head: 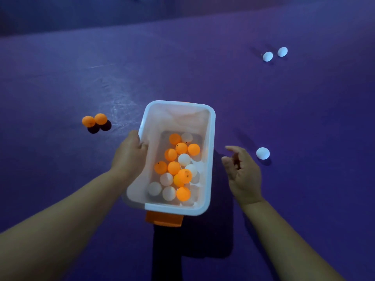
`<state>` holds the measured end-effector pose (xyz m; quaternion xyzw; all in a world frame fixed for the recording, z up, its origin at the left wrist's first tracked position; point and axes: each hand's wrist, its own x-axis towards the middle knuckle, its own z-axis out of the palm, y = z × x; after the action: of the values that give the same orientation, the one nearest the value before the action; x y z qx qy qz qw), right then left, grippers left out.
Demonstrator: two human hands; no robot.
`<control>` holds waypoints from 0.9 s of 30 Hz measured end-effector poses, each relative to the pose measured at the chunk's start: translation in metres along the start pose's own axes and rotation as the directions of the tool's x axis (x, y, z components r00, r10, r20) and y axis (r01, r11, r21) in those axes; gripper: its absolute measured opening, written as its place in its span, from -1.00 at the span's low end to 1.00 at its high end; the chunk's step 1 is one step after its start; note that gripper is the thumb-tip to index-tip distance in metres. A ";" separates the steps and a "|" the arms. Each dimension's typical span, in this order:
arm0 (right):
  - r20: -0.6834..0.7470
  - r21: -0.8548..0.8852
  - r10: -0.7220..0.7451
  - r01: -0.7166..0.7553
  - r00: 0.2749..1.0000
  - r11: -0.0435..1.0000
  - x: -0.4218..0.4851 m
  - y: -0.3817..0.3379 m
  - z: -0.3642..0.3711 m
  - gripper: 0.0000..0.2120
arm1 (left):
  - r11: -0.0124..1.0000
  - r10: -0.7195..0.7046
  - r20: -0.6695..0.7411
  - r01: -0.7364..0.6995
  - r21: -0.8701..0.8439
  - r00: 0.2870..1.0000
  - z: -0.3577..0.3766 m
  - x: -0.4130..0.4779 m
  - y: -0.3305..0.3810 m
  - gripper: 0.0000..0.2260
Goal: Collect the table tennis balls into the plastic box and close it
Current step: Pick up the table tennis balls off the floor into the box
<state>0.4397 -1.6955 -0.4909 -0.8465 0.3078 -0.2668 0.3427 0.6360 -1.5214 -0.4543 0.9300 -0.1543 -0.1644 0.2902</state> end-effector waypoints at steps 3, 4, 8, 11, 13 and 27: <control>-0.075 -0.101 0.120 -0.127 0.990 0.987 0.002 0.035 -0.003 -0.53 | 1.000 0.008 -0.006 -0.008 0.013 1.000 -0.001 0.001 -0.002 -0.91; -0.093 -0.143 0.115 -0.128 0.989 0.981 0.003 0.045 -0.003 -0.56 | 1.000 0.014 -0.008 -0.013 0.023 1.000 0.000 0.001 -0.001 -0.91; -0.264 -0.298 0.151 -0.229 0.953 0.927 0.019 0.082 -0.003 -0.72 | 0.996 0.022 -0.017 -0.021 0.083 1.000 0.004 -0.001 0.002 -0.88; -0.350 -0.300 0.284 -0.394 0.893 0.869 0.030 0.095 -0.002 -0.59 | 0.993 0.008 -0.019 -0.006 0.120 1.000 0.005 -0.001 0.006 -0.88; -0.316 -0.262 0.353 -0.438 0.881 0.860 0.032 0.099 -0.001 -0.58 | 0.988 -0.004 -0.017 0.006 0.153 1.000 0.004 -0.001 0.010 -0.88; -0.244 0.031 0.561 -0.572 0.791 0.820 0.031 0.093 -0.010 -0.61 | 0.999 -0.005 0.006 0.005 0.051 1.000 0.002 -0.001 0.015 -0.81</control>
<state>0.4222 -1.7753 -0.5467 -0.6837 0.5924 -0.2460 0.3480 0.6313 -1.5341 -0.4470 0.9370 -0.1570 -0.1640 0.2656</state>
